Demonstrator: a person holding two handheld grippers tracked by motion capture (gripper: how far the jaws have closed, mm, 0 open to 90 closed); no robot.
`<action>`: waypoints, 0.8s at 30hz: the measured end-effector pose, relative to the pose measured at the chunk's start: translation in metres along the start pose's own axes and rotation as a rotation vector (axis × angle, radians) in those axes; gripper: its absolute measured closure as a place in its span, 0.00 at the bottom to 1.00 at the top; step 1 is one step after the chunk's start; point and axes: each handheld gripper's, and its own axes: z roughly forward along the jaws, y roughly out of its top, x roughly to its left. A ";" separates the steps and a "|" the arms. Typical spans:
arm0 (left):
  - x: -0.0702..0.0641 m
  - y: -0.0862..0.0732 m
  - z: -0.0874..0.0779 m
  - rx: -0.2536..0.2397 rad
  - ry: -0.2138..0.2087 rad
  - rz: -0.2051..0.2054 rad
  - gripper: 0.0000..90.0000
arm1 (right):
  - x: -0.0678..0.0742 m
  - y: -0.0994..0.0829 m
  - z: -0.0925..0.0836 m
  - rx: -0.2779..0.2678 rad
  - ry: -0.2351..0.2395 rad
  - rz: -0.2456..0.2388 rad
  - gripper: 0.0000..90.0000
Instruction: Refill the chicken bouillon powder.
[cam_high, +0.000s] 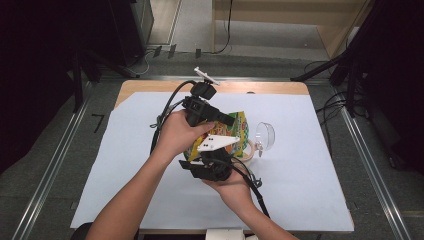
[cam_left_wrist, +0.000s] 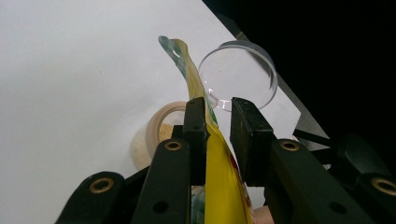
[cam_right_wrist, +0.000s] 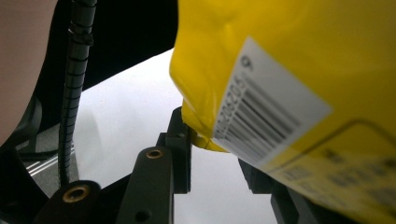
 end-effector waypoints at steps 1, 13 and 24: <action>0.001 0.000 -0.001 -0.003 -0.001 -0.003 0.85 | 0.000 0.001 0.000 0.002 -0.001 -0.003 0.77; -0.005 -0.002 -0.003 -0.010 0.023 0.018 0.85 | -0.001 -0.001 0.000 -0.011 0.005 -0.011 0.76; 0.010 0.003 0.002 0.000 -0.013 -0.040 0.85 | -0.008 0.004 0.002 0.041 0.017 0.007 0.76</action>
